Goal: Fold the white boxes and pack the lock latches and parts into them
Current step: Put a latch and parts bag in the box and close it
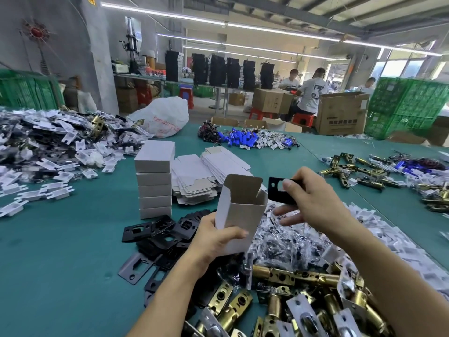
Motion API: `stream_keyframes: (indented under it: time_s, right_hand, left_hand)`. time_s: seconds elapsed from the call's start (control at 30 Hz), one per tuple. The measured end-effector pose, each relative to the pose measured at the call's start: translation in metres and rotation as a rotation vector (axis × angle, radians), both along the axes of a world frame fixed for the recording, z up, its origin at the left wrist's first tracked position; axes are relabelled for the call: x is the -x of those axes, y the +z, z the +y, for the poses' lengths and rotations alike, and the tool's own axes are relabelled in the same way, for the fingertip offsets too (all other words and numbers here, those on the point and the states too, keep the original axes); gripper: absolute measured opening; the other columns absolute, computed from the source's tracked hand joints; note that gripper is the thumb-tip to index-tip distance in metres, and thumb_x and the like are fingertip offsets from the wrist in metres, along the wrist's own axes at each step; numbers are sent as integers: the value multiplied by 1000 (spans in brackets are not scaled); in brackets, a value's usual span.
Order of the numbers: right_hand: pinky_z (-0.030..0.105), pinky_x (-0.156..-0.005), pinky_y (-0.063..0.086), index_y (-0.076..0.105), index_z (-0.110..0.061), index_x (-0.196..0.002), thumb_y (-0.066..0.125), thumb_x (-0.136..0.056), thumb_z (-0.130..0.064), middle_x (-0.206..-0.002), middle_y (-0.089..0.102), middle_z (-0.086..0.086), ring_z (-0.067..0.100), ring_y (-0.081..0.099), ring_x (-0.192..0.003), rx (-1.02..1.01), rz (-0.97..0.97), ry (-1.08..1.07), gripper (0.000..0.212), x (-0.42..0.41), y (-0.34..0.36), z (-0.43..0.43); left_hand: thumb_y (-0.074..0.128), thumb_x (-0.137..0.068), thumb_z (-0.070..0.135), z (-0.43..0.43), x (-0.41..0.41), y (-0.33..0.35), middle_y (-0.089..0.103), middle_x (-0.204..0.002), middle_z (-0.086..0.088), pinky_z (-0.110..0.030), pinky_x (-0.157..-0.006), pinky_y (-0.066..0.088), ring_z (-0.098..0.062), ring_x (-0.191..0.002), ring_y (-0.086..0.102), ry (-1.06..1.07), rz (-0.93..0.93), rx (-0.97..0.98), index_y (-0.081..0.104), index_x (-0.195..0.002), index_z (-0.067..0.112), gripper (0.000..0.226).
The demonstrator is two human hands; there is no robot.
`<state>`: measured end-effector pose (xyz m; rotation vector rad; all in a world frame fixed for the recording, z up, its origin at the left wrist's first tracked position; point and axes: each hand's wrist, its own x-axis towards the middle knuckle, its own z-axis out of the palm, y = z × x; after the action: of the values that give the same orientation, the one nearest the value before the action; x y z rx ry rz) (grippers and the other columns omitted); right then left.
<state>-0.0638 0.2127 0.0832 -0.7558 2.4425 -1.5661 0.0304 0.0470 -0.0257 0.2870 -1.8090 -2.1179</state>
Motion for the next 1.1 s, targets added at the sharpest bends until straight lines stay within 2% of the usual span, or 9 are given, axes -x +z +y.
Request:
stream_keyframes:
  time_s: [0.13, 0.33, 0.43, 0.53, 0.67, 0.77, 0.83, 0.93, 1.1]
  right_hand:
    - [36, -46, 56, 49, -2, -96, 56, -99, -10, -89, 65, 25, 31, 71, -60, 83, 64, 51, 11, -4, 3, 1]
    - [30, -58, 52, 62, -17, -102, 73, -86, -8, -71, 73, 7, 19, 67, -60, 45, 240, 83, 22, -5, 15, 4]
    - [31, -65, 58, 67, -17, -89, 70, -87, -5, -72, 72, 3, 12, 68, -61, -41, 364, 65, 12, -6, 16, 3]
    - [28, -69, 58, 70, -19, -86, 69, -88, -10, -75, 71, -3, 6, 65, -62, -287, 446, 93, 9, -6, 9, 1]
    - [15, -66, 53, 70, -22, -97, 72, -88, -26, -82, 67, -12, -2, 64, -70, -722, 307, 324, 11, -7, -8, 5]
    - [24, -77, 55, 65, -26, -106, 78, -80, -37, -93, 64, -12, 6, 65, -84, -911, 249, 395, 31, -10, -17, 7]
    - [26, -82, 53, 63, -28, -108, 80, -76, -44, -96, 63, -13, 5, 62, -89, -969, 237, 406, 40, -14, -25, 6]
    - [35, -93, 53, 68, -28, -106, 79, -78, -37, -101, 69, -11, 6, 64, -95, -974, 256, 402, 31, -18, -36, 3]
    - [25, -81, 57, 73, -26, -107, 71, -87, -18, -100, 75, -3, 8, 70, -84, -912, 231, 358, 22, -7, -33, 9]
  left_hand:
    - [87, -50, 31, -1, -3, -1, 77, -89, -5, -23, -68, 56, -13, -80, 71, -16, 97, -37, 81, -88, 24, 40]
    - [96, -42, 39, -2, 1, 5, 76, -99, -12, -46, -73, 61, -28, -92, 73, 137, 241, -148, 77, -99, 17, 64]
    - [98, -39, 42, -3, 0, 10, 76, -95, -10, -42, -73, 62, -25, -87, 73, 183, 288, -154, 78, -94, 15, 65]
    - [97, -50, 19, 0, -1, 12, 77, -89, -8, -28, -66, 60, -19, -79, 74, 228, 283, -146, 75, -95, 11, 50]
    - [88, -56, 13, 3, -1, 13, 77, -81, -5, -24, -59, 58, -16, -70, 74, 309, 274, -145, 78, -80, 17, 26]
    - [89, -56, 16, 2, -1, 12, 78, -83, -4, -27, -61, 60, -16, -73, 74, 363, 274, -149, 79, -76, 23, 23]
    - [92, -56, 16, 1, -2, 13, 77, -86, -7, -31, -68, 62, -20, -79, 73, 367, 286, -137, 78, -78, 22, 27]
    - [92, -58, 6, 2, -2, 16, 77, -84, -6, -27, -65, 59, -17, -78, 72, 314, 348, -131, 80, -77, 21, 28]
    - [87, -61, 2, 5, 1, 14, 76, -81, 1, -31, -65, 62, -12, -76, 72, 321, 305, -75, 73, -86, 14, 31]
